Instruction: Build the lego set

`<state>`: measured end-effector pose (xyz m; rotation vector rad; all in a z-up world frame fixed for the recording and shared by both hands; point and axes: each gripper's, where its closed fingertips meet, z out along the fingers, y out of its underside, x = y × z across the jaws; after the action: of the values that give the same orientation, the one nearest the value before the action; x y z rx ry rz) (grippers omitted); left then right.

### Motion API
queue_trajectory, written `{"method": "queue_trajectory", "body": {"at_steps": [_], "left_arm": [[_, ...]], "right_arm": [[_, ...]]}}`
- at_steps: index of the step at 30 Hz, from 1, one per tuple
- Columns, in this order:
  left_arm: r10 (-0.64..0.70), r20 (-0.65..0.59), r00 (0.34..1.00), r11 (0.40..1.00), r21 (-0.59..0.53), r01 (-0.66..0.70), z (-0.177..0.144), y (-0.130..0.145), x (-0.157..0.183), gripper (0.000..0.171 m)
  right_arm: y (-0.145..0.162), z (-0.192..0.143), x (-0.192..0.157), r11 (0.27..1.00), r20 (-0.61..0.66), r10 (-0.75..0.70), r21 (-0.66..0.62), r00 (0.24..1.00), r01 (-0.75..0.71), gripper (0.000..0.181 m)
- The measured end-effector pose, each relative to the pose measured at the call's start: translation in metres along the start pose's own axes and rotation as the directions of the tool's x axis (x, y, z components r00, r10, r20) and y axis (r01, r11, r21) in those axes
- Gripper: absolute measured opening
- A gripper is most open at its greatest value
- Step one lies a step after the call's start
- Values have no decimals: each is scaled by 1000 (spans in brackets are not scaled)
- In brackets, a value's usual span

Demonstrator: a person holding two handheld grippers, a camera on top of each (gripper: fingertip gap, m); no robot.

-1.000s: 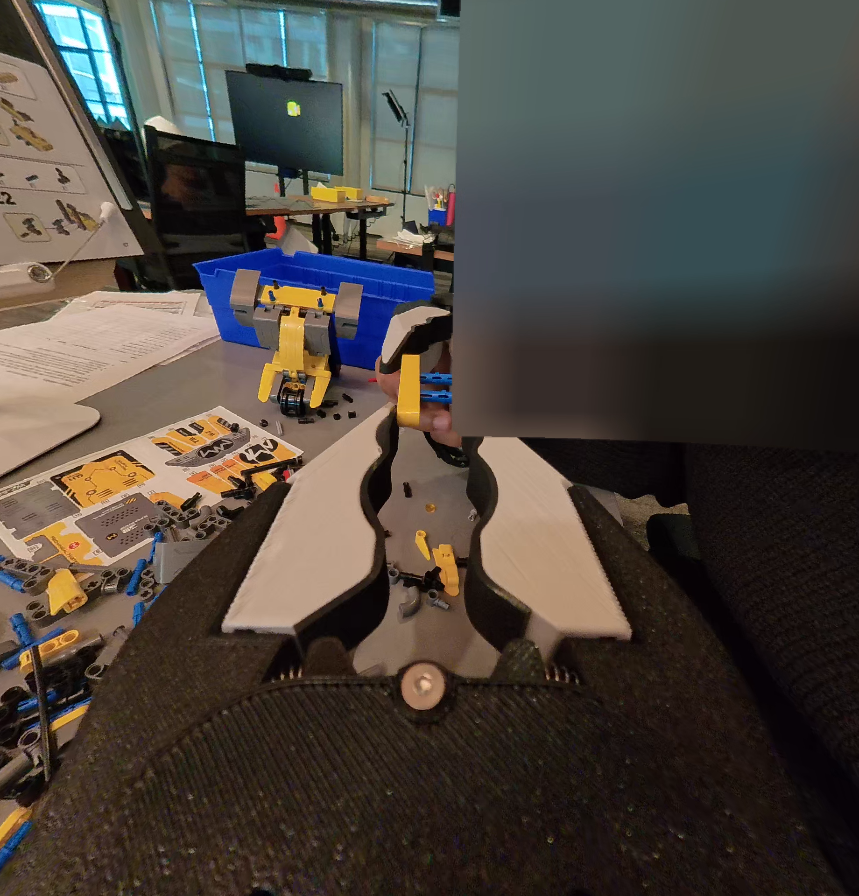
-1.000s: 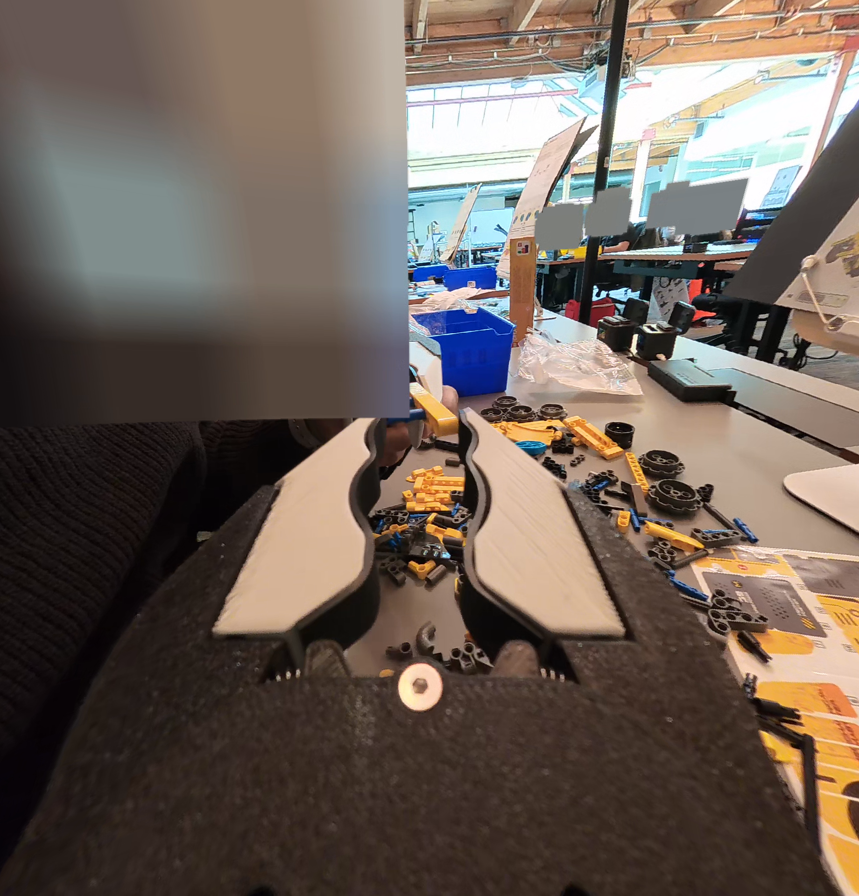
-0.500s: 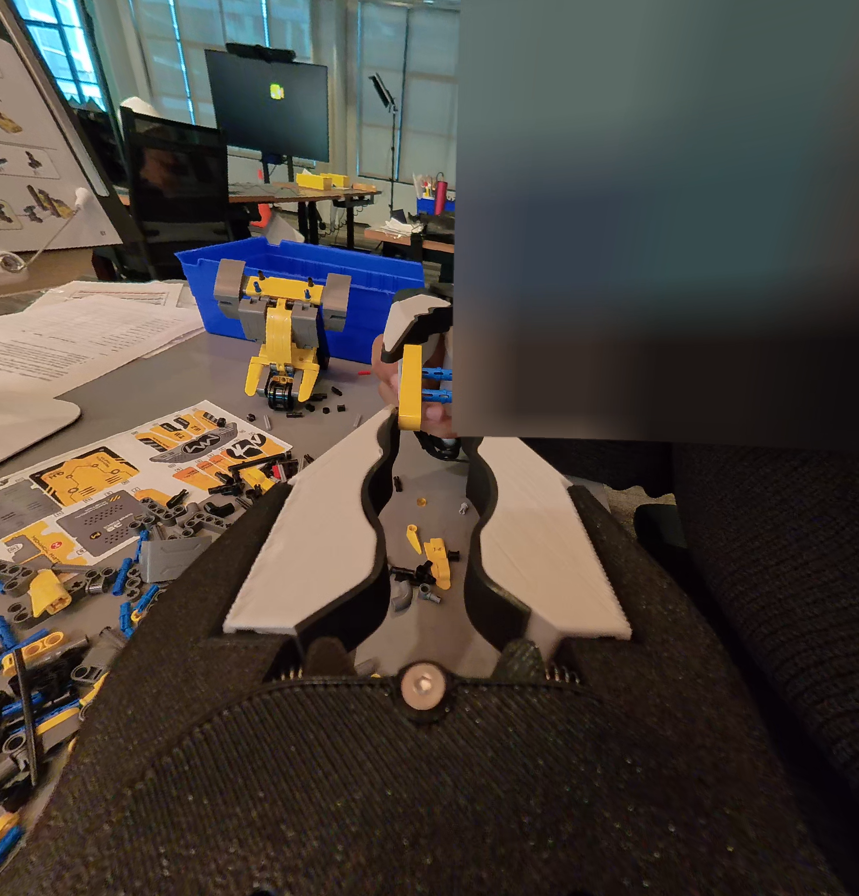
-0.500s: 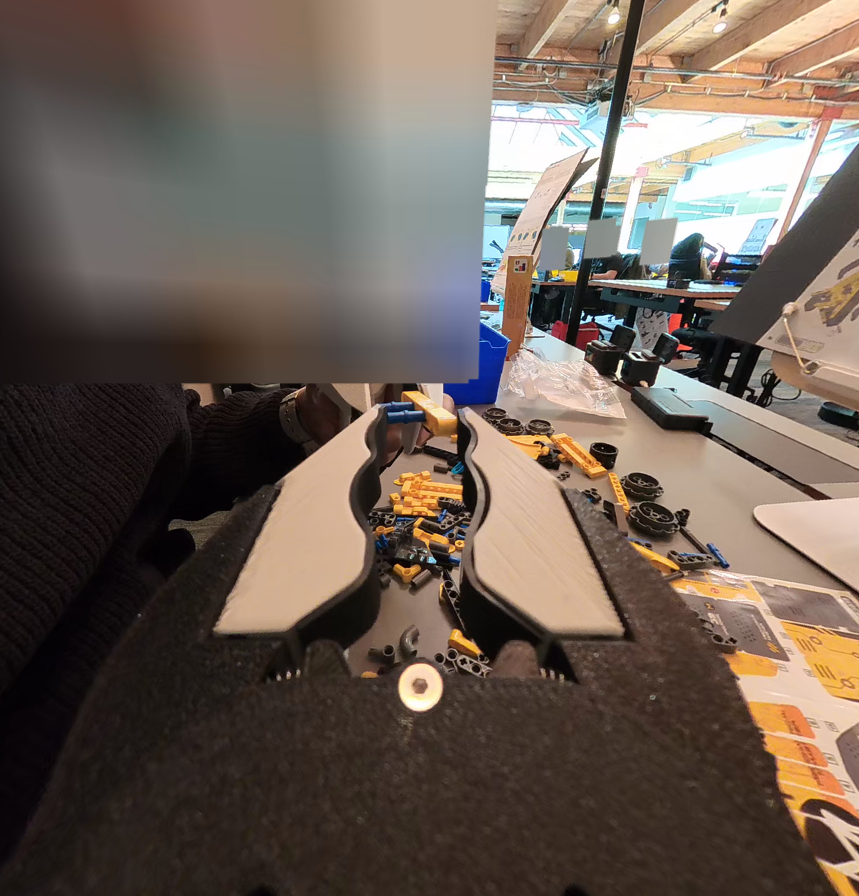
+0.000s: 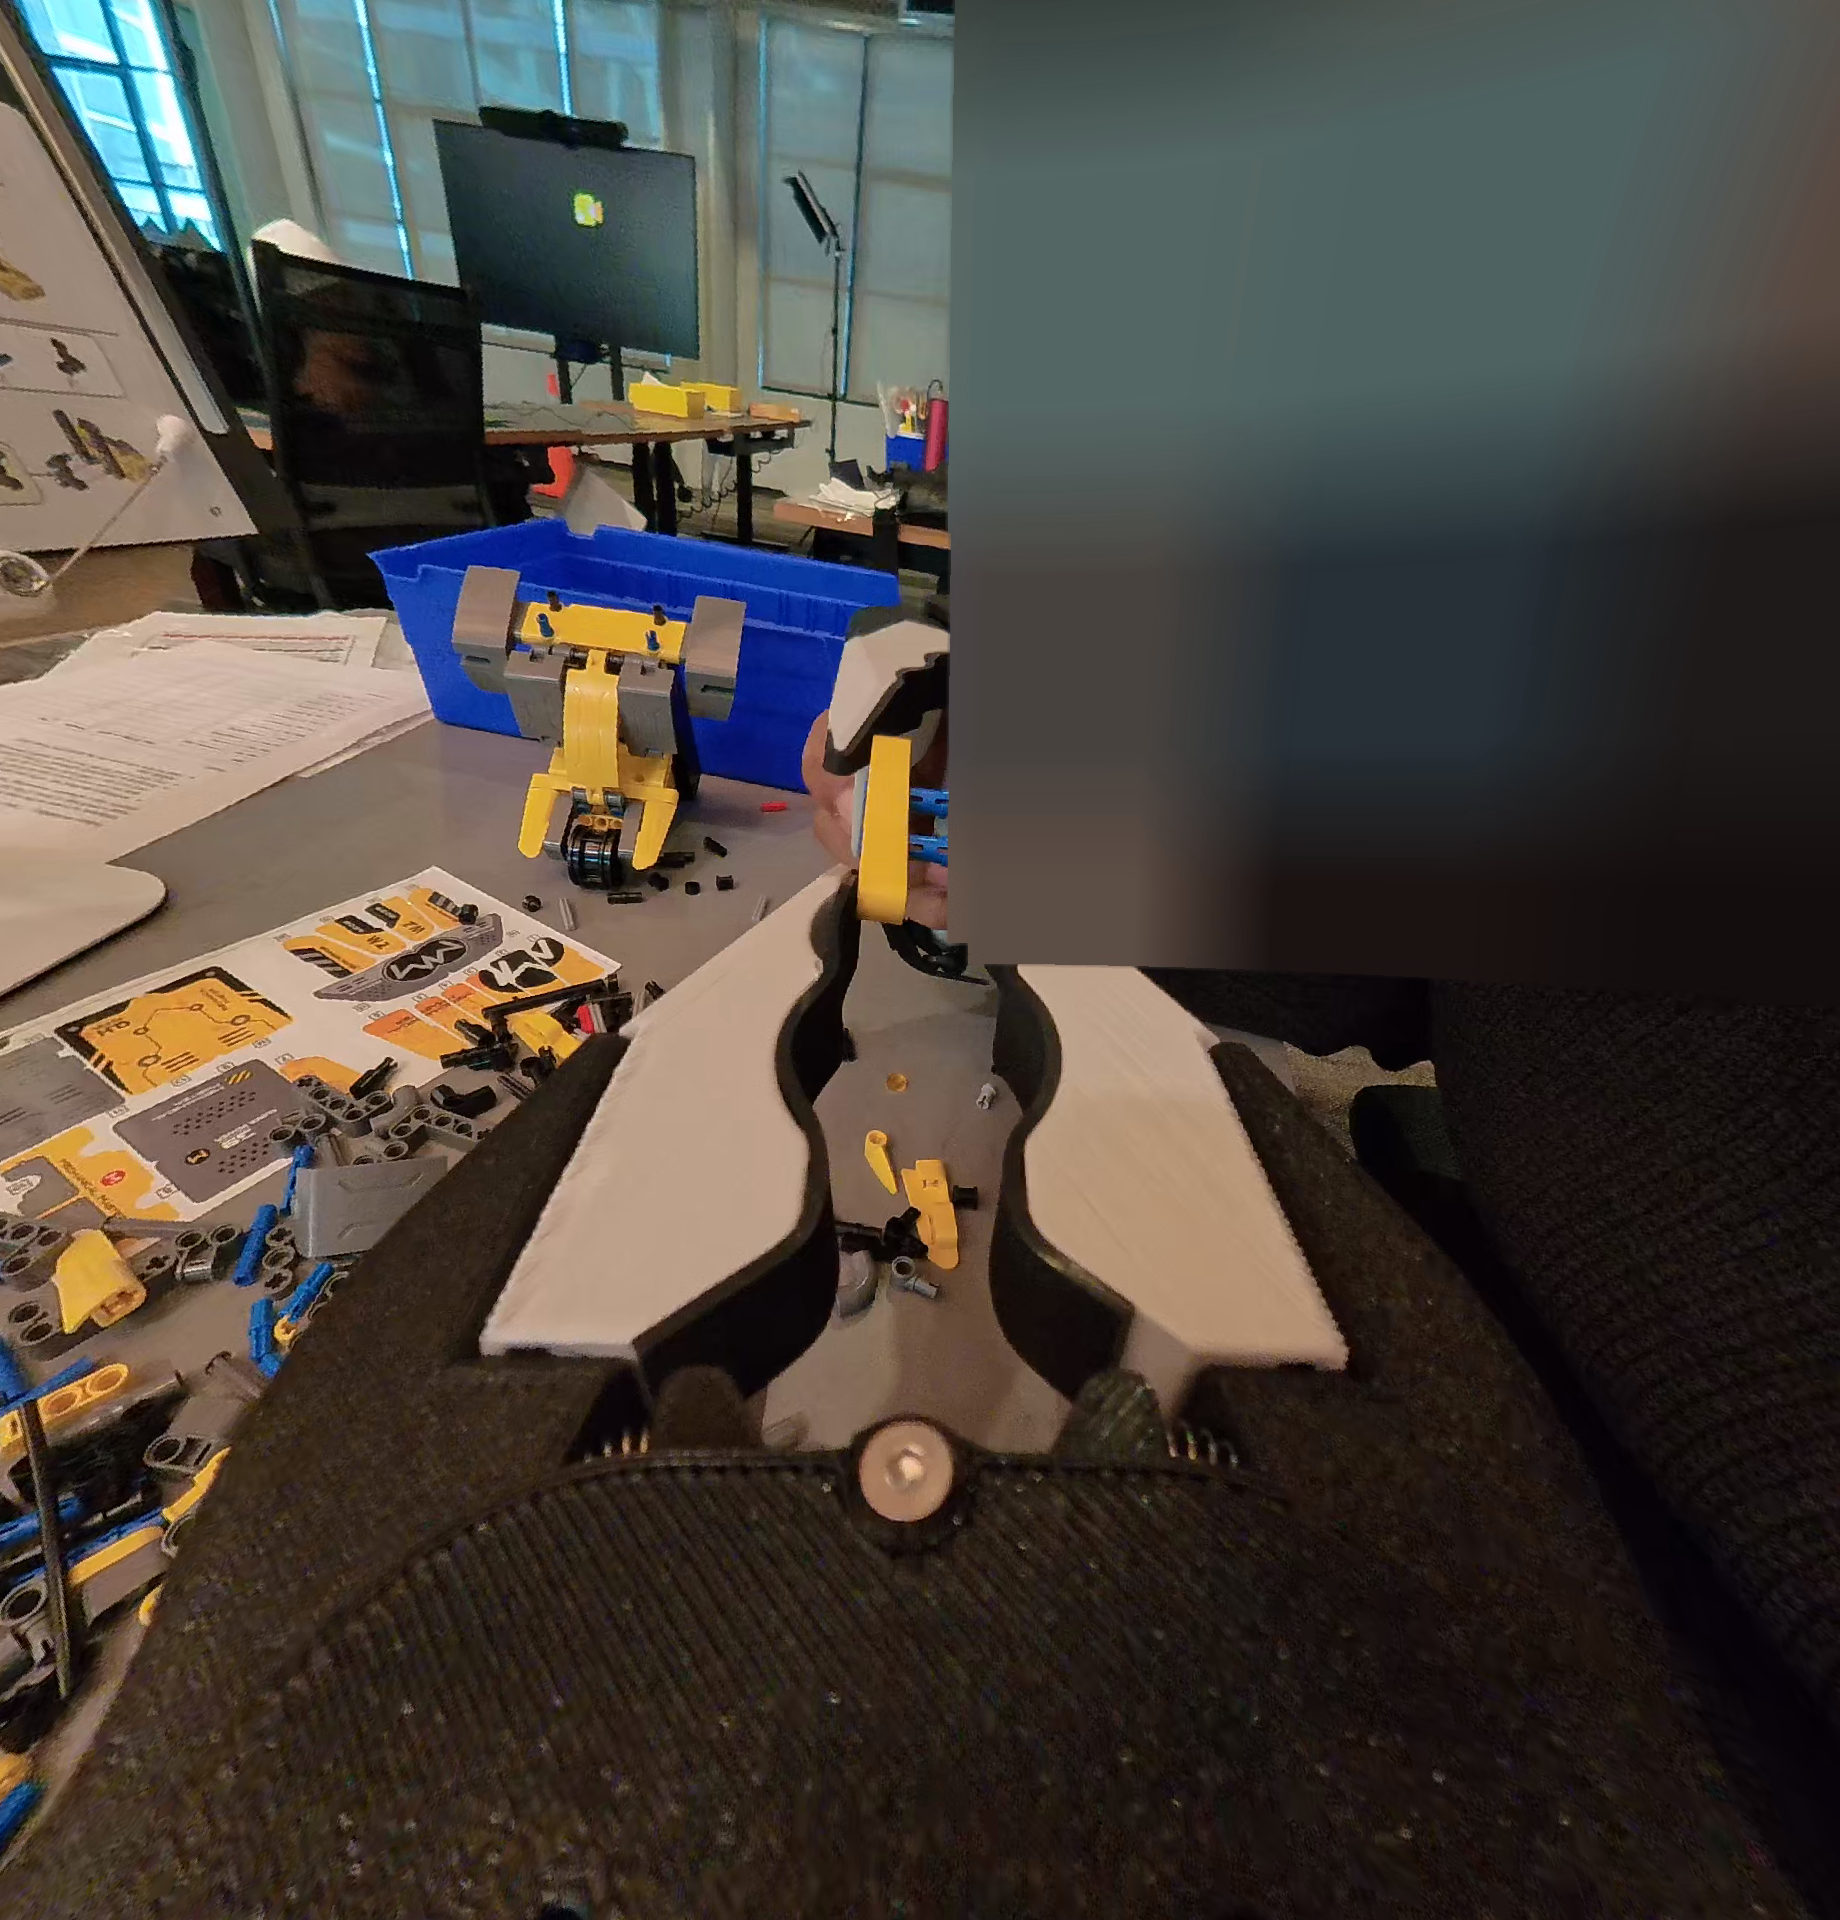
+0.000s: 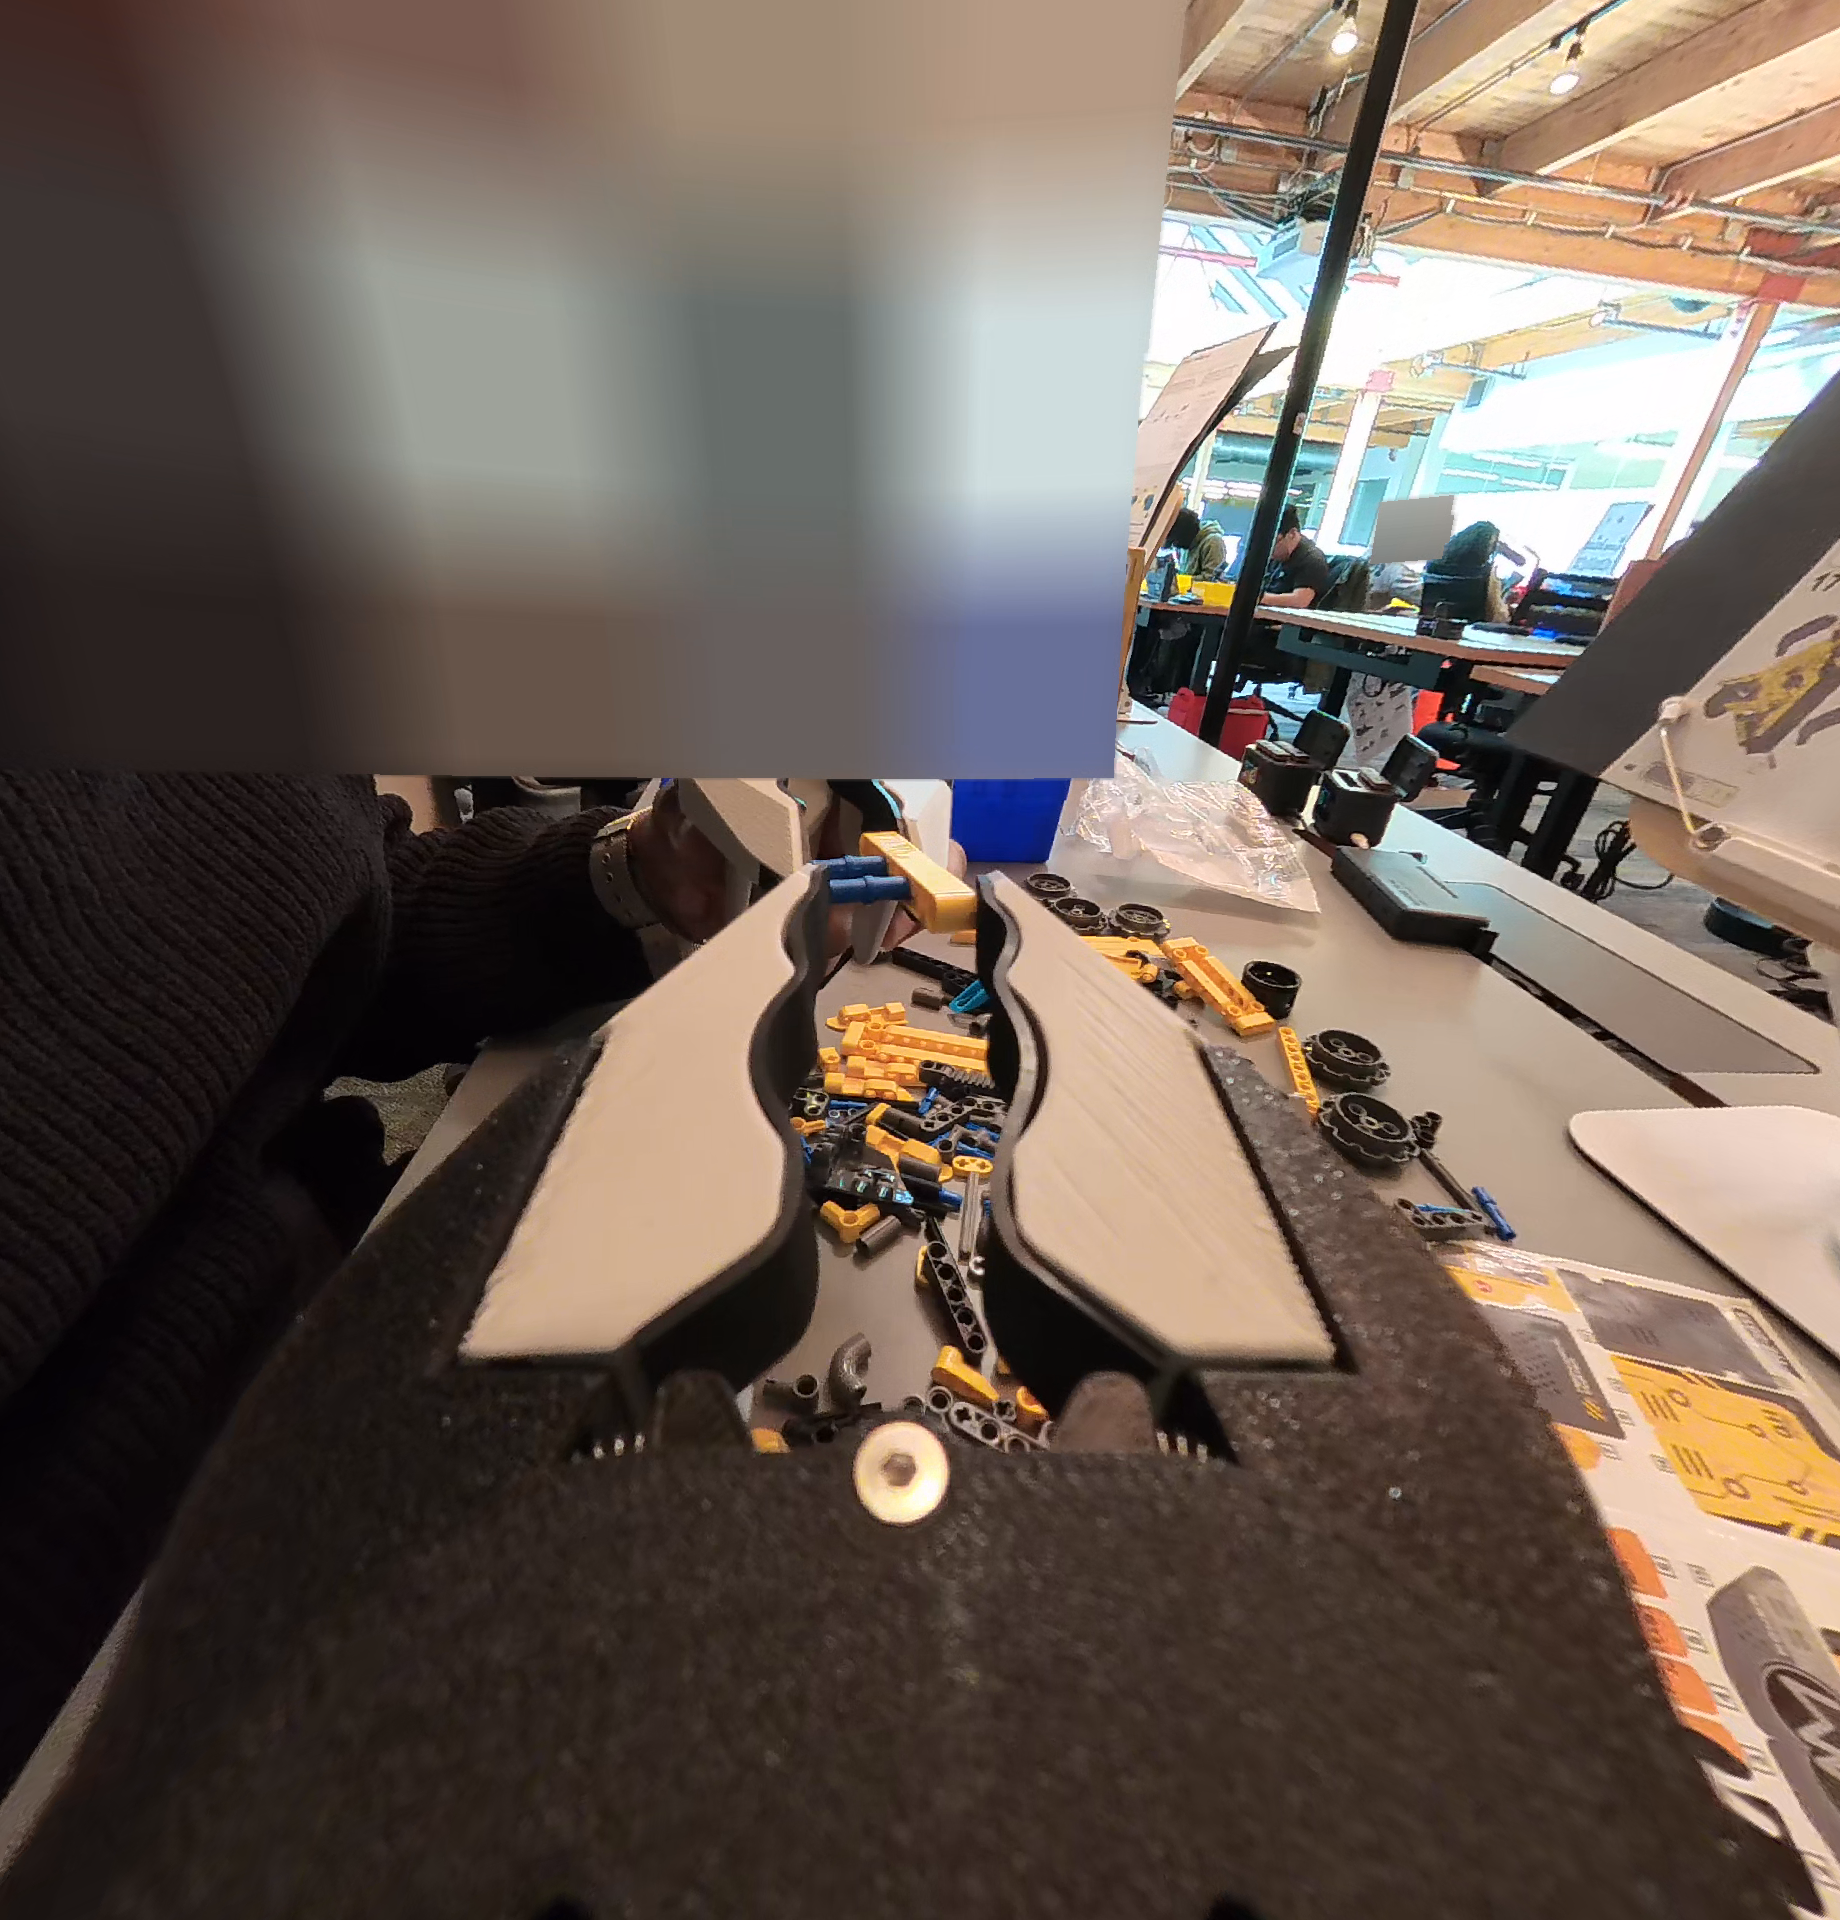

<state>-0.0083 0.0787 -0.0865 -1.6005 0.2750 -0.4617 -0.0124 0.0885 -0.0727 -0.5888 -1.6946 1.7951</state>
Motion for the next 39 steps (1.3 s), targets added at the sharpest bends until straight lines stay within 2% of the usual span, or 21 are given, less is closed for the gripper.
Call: {"method": "queue_trajectory", "body": {"at_steps": [12, 16, 27, 28, 39], "left_arm": [[0, 14, 1000, 1000, -1, 0, -1, 0, -2, 14], [13, 22, 1000, 1000, -12, -13, 0, 2, -2, 13], [19, 16, 1000, 1000, 1, -19, -1, -2, -1, 12], [24, 42, 999, 1000, 0, -24, -1, -1, -5, 2], [26, 46, 999, 999, 24, -27, 0, -3, -4, 4]], "right_arm": [[2, 1, 0, 998, 1, 43, -37, 999, -43, 27], [3, 1, 3, 998, -30, 16, -56, 999, -17, 21], [-2, 2, 2, 999, -42, -2, -37, 999, 1, 19], [-2, 2, 2, 999, -46, -10, -40, 999, 8, 19], [-4, 1, 1, 1000, -56, -25, 17, 998, 26, 20]]}}
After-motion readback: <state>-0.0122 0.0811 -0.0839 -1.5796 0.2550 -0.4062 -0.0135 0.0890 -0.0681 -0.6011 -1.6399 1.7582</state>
